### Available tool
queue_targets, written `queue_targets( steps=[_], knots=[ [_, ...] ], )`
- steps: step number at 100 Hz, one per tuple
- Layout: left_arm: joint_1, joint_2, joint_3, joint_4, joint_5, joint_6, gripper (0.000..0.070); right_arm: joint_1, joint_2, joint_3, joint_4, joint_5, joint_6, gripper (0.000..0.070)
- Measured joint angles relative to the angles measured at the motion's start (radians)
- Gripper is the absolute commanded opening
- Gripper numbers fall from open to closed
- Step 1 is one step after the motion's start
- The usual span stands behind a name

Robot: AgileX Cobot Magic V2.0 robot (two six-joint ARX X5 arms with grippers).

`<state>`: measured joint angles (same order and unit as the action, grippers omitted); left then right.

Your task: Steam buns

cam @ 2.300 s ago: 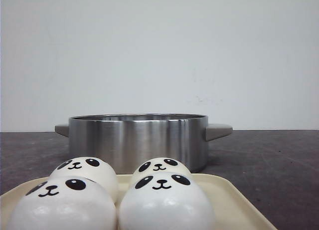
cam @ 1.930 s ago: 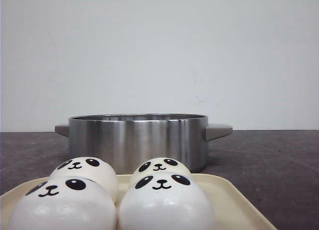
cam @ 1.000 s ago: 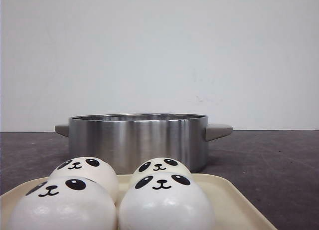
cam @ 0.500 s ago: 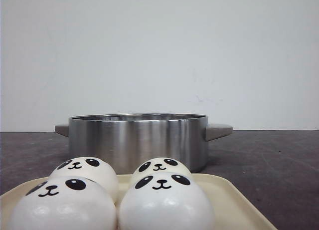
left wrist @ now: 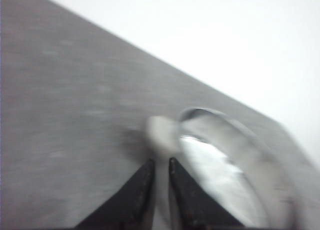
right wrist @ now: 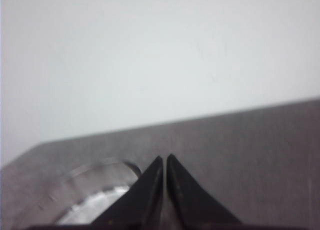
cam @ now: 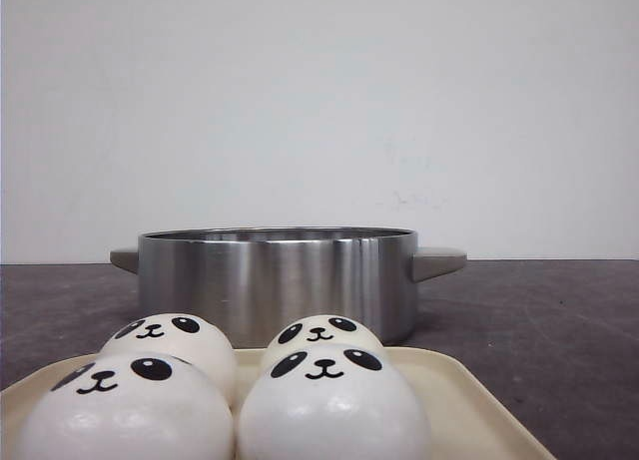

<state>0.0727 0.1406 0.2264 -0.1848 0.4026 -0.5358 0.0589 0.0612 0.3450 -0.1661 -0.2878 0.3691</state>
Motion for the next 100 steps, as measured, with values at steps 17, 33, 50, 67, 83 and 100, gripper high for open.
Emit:
queue_targets(
  steps=[17,33,50,67,83,100],
  knots=[
    [-0.027,0.167,0.244,-0.002,0.022,-0.048,0.0009,0.000,0.164,0.275,-0.238,-0.004,-0.063,0.0005],
    [-0.061,0.349,0.520,-0.092,0.034,0.053,0.0012,0.000,0.310,0.488,-0.359,-0.008,-0.151,0.0005],
    [-0.073,0.536,0.775,-0.210,0.045,0.169,0.0263,0.000,0.391,0.594,-0.367,-0.024,-0.200,0.0026],
    [-0.097,0.618,0.894,-0.283,0.059,0.195,0.0672,0.000,0.425,0.621,-0.367,-0.110,-0.207,0.0584],
    [-0.142,0.613,0.895,-0.365,0.062,0.213,0.0673,0.001,0.430,0.621,-0.367,-0.158,-0.181,0.0700],
    [-0.246,0.613,0.895,-0.440,0.021,0.268,0.0673,0.001,0.446,0.621,-0.319,-0.188,-0.177,0.0700]
  ],
)
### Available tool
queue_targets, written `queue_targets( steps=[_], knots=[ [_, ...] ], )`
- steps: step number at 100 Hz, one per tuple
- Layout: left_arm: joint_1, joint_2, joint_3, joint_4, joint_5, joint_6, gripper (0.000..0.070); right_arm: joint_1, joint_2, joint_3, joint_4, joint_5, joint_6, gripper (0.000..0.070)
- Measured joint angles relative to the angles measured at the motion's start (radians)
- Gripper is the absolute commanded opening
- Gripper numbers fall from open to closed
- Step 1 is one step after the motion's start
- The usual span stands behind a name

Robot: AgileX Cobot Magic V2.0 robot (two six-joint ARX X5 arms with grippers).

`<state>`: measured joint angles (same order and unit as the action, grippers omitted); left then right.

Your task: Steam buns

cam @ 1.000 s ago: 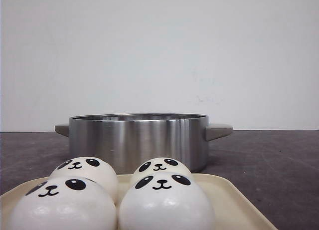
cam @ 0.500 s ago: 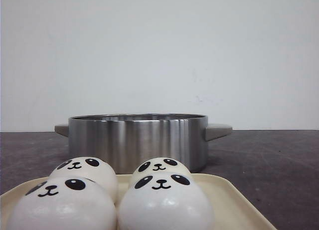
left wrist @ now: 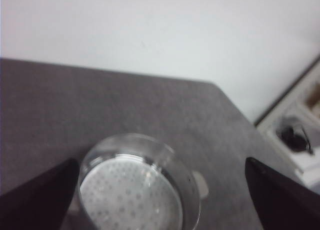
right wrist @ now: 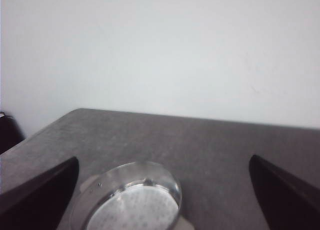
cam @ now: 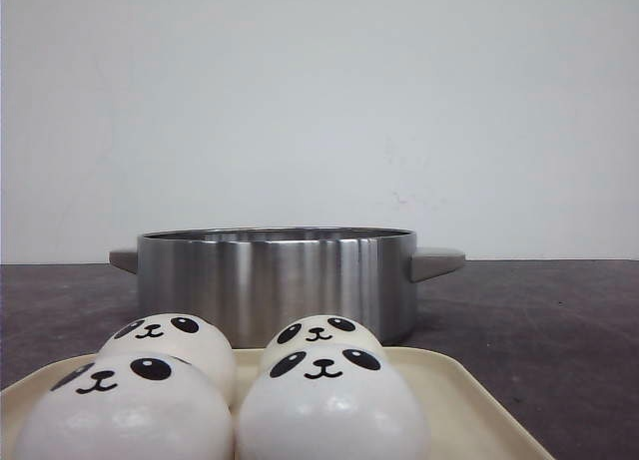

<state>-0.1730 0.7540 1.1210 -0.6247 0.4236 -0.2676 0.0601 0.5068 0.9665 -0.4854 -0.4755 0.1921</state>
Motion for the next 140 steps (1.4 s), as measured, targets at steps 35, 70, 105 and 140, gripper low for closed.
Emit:
queue_targets(
  steps=[35,70,105,140],
  knots=[
    [-0.150,0.003,0.000,-0.101,-0.136,0.079,0.0673,0.217,0.235,0.005,-0.080,0.057,0.064,0.0700],
    [-0.167,0.005,0.000,-0.170,-0.162,0.094,0.0673,0.666,0.507,0.005,-0.228,0.336,0.183,0.0700],
    [-0.222,-0.001,0.000,-0.187,-0.218,0.100,0.0673,0.840,0.808,0.006,-0.188,0.341,0.325,0.0700],
    [-0.263,-0.002,0.000,-0.195,-0.218,0.105,0.0673,0.836,1.032,0.006,-0.088,0.319,0.341,0.0688]
  ],
)
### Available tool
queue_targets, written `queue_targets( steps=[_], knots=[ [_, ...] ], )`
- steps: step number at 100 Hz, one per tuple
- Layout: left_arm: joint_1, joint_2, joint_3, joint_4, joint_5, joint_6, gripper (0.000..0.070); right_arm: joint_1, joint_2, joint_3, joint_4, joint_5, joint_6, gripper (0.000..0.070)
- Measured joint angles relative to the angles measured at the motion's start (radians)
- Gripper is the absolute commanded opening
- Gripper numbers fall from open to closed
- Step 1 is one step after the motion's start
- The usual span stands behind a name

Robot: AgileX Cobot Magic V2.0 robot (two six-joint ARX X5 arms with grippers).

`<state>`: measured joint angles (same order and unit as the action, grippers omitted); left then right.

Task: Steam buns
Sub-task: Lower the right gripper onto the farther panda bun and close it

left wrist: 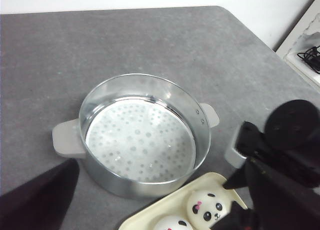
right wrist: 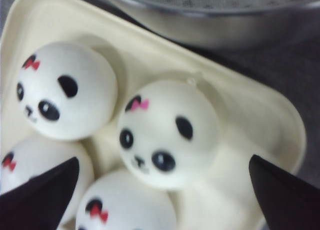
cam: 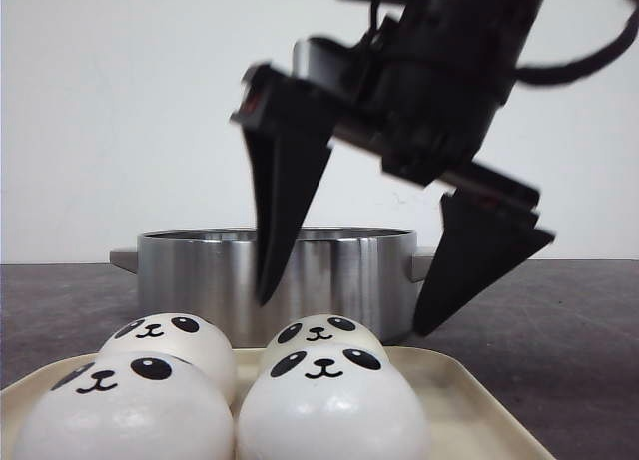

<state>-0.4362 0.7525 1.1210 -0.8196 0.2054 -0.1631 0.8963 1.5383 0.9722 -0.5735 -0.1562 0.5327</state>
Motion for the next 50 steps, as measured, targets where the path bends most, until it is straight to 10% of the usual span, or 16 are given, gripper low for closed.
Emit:
queue_targets(
  steps=[30,50],
  knots=[
    [-0.021,0.000,0.000,-0.011,-0.001,0.001,0.0673,-0.006,0.077,0.000,0.043,-0.001,0.026,0.0528],
    [-0.031,0.000,0.000,-0.011,-0.003,0.008,0.0673,-0.008,0.089,0.000,0.040,-0.001,0.039,0.0199]
  ],
)
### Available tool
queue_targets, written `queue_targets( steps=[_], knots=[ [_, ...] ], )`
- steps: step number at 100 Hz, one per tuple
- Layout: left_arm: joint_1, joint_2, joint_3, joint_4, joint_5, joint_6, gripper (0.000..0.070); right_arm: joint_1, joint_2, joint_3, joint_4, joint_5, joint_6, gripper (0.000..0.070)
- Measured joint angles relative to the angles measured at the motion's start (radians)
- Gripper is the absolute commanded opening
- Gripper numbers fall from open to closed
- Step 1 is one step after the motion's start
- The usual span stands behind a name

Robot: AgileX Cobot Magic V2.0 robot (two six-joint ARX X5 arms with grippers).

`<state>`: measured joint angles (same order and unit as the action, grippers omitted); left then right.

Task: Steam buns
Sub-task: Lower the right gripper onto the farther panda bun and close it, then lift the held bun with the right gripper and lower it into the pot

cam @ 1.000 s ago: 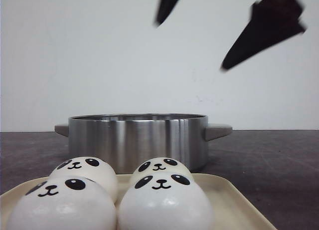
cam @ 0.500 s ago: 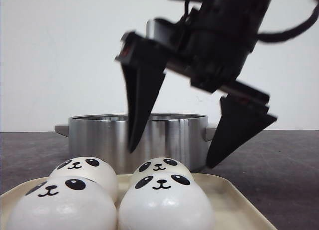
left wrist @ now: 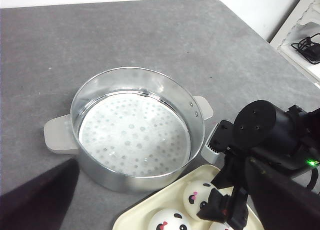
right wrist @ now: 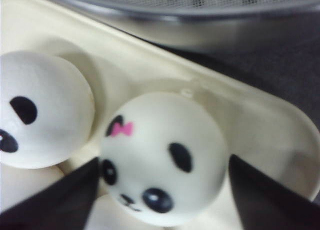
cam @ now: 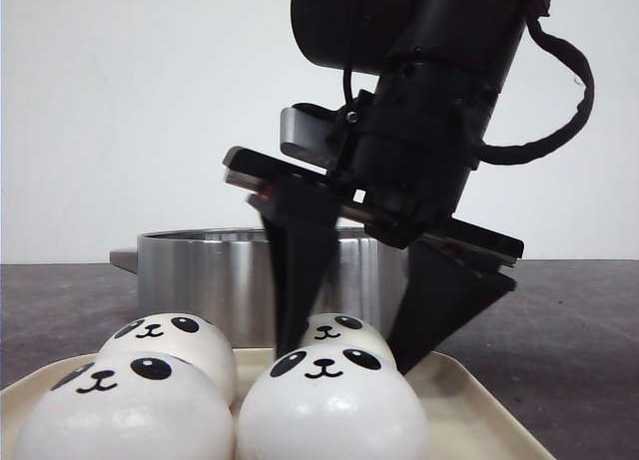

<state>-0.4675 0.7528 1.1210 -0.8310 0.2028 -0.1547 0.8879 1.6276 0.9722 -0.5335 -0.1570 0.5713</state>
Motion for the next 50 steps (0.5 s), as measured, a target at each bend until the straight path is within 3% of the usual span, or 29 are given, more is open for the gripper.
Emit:
queue_targets(
  steps=[10,35,50],
  knots=[
    [0.000,0.000,0.000,0.000,-0.018,0.006,0.0673,-0.003,0.000,0.000,-0.001,0.000,0.006,0.0000],
    [0.000,0.000,0.000,-0.001,-0.021,0.006,0.0673,-0.004,0.000,0.003,0.000,0.026,0.011,0.0000],
    [0.000,0.000,0.000,-0.007,-0.021,0.006,0.0673,0.006,-0.030,0.038,-0.028,-0.007,0.013,0.0000]
  ],
)
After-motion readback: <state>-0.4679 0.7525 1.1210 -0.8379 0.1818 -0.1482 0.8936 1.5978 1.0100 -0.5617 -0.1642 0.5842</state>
